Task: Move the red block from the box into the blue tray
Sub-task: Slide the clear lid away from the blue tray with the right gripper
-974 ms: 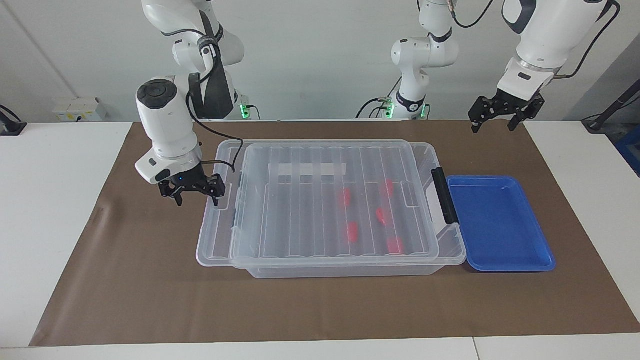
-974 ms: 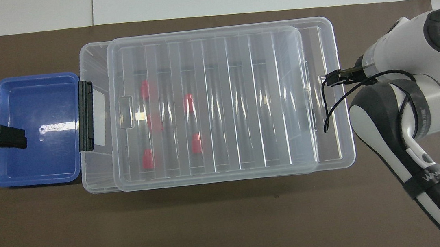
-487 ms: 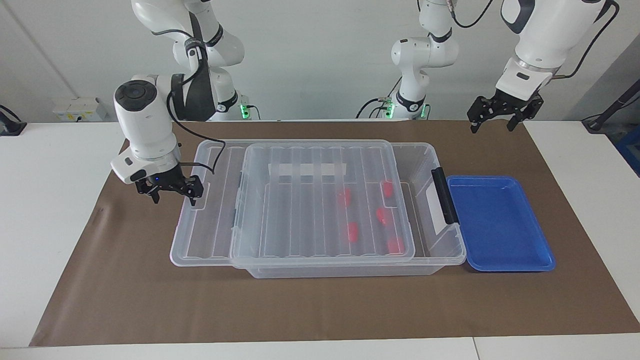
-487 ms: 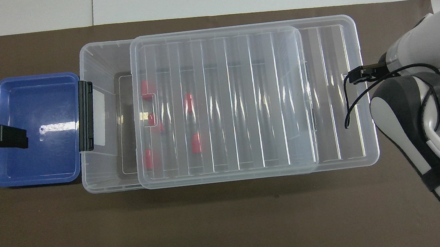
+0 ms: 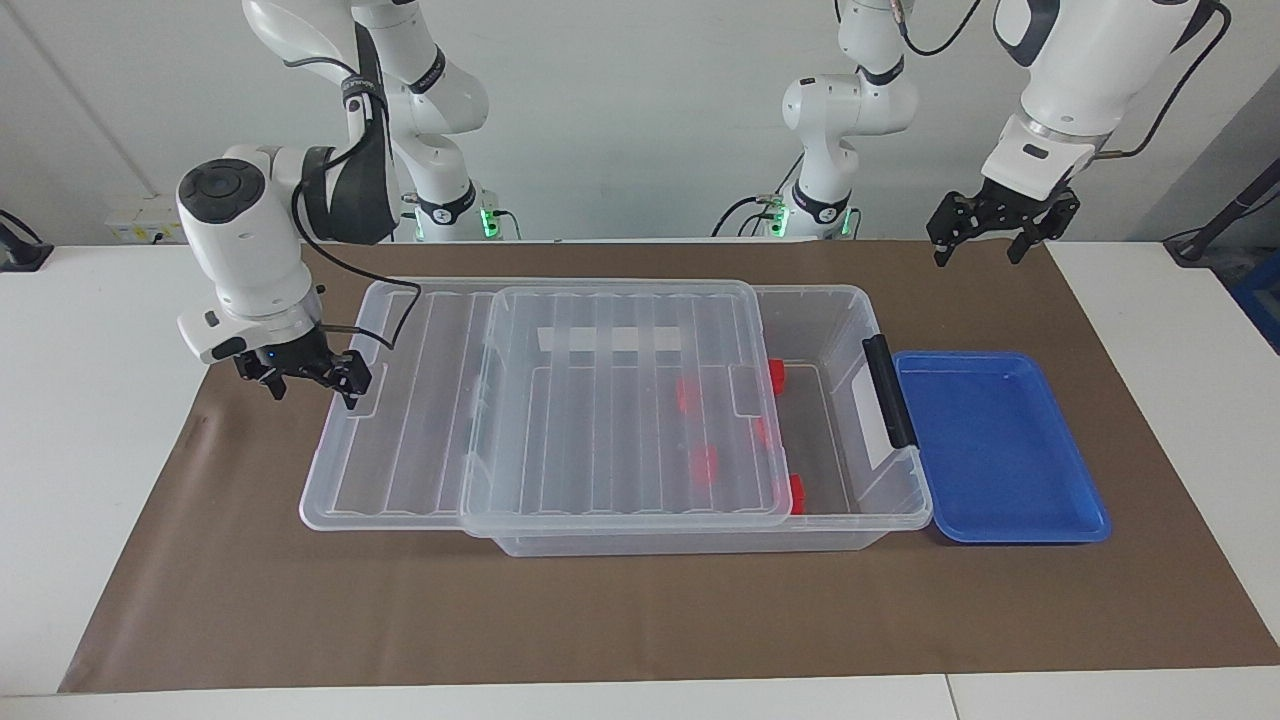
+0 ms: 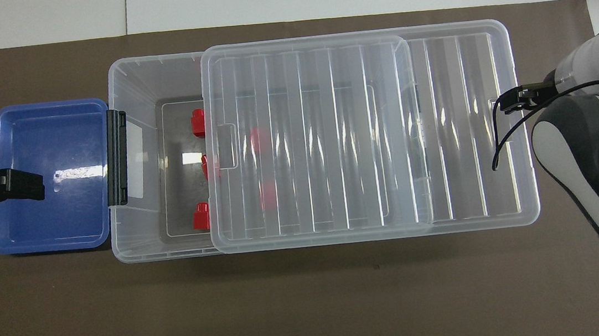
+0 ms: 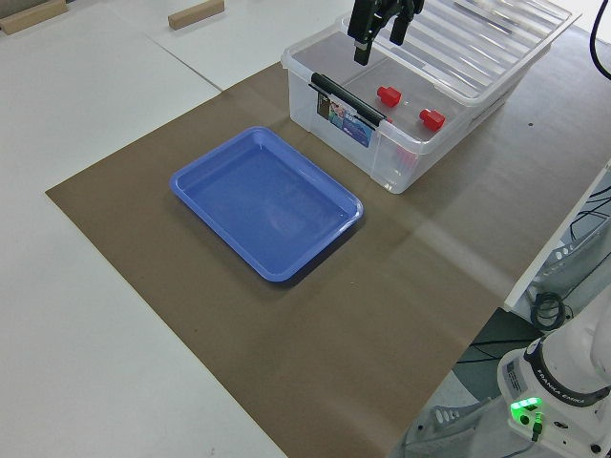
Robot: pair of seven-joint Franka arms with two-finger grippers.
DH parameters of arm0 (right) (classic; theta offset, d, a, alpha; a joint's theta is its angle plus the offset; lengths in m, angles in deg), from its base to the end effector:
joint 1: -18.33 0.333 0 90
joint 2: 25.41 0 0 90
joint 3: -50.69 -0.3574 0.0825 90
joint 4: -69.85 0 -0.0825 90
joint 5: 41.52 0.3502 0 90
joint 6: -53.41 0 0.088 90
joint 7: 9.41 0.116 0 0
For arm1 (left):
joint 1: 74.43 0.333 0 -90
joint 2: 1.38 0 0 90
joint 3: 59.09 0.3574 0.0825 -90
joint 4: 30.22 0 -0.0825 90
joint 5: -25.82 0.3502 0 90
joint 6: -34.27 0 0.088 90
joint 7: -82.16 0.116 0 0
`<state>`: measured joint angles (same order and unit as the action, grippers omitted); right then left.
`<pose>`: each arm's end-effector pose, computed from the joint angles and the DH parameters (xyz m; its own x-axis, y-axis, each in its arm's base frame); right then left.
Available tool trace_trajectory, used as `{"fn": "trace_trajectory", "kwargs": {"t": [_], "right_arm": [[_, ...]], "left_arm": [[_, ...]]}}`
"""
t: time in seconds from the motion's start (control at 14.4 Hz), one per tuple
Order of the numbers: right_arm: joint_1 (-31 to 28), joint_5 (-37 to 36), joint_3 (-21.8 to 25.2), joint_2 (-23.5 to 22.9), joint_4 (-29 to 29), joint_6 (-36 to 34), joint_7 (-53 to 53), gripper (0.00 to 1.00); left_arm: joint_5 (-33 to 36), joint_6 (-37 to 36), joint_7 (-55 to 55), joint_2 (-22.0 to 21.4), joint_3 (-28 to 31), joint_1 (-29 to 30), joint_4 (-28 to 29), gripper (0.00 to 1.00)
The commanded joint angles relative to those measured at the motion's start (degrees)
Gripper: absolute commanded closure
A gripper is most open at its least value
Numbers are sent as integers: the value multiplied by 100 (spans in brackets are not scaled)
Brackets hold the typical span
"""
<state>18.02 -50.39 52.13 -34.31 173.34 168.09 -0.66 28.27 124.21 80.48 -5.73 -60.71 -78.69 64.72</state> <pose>0.5843 -0.0276 0.5047 0.9916 -0.1165 0.0570 -0.1234 -0.9825 0.1394 0.4907 -0.0462 0.6576 0.9973 -0.0731 -0.0101 -0.0735 -0.9963 -0.0452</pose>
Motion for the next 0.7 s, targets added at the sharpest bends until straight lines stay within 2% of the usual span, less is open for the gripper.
{"fn": "trace_trajectory", "kwargs": {"t": [0.0, 0.28, 0.63], "right_arm": [[-171, -141, -3, 90, -3, -148, -102, 0], [-285, -211, 6, 108, 5, -218, -102, 0], [-356, -282, -21, 108, -3, -227, -58, 0]], "left_arm": [[-121, 190, -165, -136, 56, -75, 139, 0], [-350, 831, -1867, -92, 39, -372, 156, 0], [-342, 1638, -2519, 56, 30, -882, 428, 0]]}}
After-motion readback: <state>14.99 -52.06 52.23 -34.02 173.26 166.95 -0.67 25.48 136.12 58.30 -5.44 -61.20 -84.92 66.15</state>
